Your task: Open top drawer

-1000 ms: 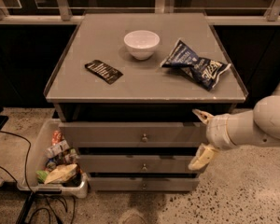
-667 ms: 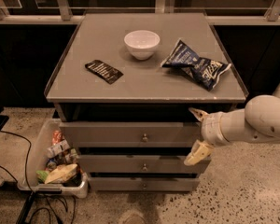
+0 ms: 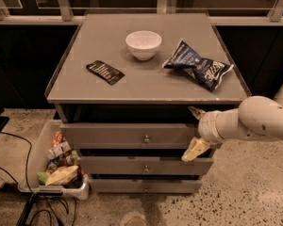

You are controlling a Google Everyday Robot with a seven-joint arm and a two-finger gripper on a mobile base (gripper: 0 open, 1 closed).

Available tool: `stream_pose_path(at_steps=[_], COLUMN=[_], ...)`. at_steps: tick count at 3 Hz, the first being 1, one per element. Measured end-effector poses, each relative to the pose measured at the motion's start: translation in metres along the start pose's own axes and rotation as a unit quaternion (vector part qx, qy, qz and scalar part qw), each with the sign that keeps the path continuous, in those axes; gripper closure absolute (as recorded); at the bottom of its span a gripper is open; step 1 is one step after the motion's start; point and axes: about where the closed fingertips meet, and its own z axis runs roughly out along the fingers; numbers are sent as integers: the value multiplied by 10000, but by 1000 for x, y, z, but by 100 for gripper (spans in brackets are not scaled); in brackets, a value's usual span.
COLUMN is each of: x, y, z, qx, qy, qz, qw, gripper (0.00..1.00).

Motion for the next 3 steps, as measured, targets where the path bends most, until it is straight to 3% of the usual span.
stream_pose_path(at_steps=[2,3], x=[22,31], y=[-13,-13], z=[32,36], qx=[248,208], qy=[91,97], qz=[-51,12], qw=[9996,9997], gripper=[0,0])
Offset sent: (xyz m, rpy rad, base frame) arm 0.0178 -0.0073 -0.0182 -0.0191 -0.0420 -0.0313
